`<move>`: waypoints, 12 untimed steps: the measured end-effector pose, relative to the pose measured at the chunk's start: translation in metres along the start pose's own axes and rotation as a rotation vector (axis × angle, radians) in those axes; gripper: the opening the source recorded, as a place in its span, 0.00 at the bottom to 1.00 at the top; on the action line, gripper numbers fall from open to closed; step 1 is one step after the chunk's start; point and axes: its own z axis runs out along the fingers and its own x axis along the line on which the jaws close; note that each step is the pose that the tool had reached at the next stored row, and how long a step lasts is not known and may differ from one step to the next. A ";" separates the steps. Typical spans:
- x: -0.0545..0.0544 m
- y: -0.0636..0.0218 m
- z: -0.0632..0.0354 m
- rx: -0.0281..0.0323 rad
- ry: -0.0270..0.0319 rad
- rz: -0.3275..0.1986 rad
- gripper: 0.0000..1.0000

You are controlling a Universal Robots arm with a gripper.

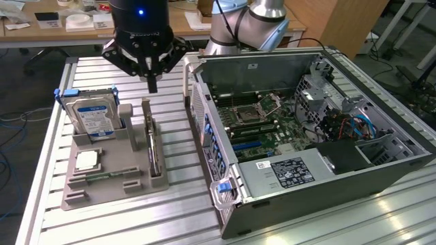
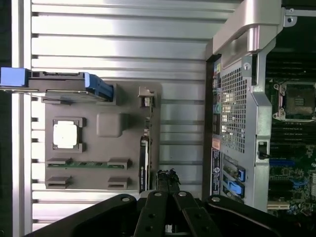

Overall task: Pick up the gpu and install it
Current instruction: 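Reach for the gpu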

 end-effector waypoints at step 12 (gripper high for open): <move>0.029 -0.0018 -0.0004 -0.0006 0.0009 -0.021 0.11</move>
